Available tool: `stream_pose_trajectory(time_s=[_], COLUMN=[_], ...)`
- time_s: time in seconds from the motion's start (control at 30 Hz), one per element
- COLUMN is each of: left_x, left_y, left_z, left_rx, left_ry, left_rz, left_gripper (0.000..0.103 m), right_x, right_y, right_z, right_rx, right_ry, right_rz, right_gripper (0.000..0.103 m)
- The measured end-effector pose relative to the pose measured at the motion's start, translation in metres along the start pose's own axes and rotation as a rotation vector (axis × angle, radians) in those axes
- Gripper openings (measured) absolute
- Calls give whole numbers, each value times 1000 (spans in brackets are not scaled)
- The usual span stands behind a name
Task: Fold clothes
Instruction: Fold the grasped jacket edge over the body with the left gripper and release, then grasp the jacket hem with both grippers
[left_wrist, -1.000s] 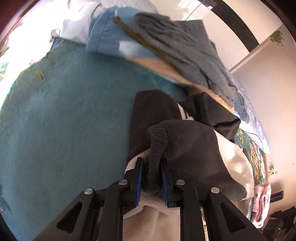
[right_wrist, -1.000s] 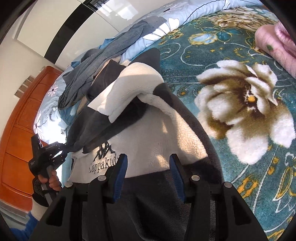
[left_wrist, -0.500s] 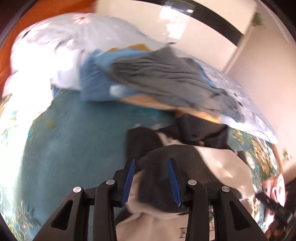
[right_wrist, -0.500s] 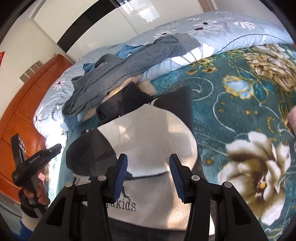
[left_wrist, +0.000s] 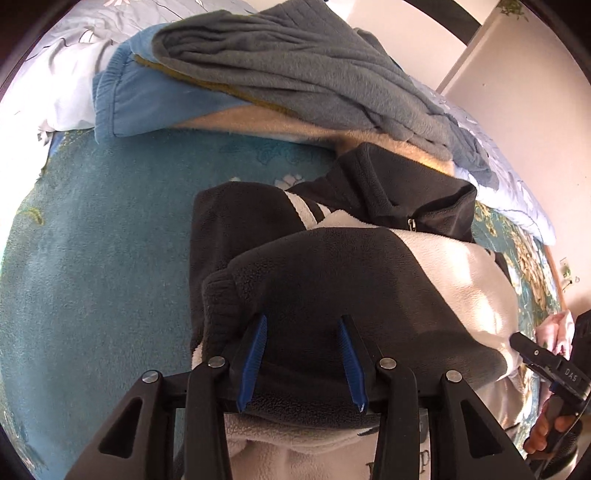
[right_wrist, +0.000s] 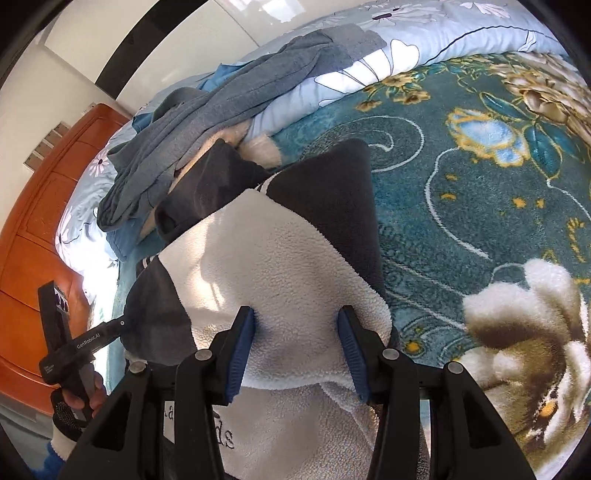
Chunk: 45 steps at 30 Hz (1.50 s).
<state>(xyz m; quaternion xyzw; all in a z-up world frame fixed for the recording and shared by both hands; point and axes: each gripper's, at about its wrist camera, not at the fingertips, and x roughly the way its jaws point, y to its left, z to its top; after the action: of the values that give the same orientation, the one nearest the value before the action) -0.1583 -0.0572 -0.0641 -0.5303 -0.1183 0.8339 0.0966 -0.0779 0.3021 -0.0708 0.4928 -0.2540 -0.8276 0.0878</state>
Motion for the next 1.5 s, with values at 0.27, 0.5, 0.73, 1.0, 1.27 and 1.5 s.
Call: stream_pose_trajectory(time_s=[0.27,0.5,0.73,1.0,1.27,1.5], left_x=[-39,-78,-74,-94,-104,-112], left_y=[-6,26,83,83,96,100], left_z=[-1,-43,-120,-170,-209,-226], left_rx=[-29,-28,-152,-73,-175,-256], left_ry=[2,-3,151,198,276,261], left_rz=[-54,-17,-77,-200,-442,-520], left_gripper=[47,77,80,87,87,85], right_x=[-43,-92,-120,-121,-124,-118], right_y=[9,-22,-66,-58,-54,-61], right_z=[-15,-87,-155,-189,-219,-216], right_rx=[4,63,170,188,216,269], right_ry=[-30,-33,17,37,55,52], right_rz=[29,-9,-75,-11,124,194], right_gripper=[49,49,49,50,50,50])
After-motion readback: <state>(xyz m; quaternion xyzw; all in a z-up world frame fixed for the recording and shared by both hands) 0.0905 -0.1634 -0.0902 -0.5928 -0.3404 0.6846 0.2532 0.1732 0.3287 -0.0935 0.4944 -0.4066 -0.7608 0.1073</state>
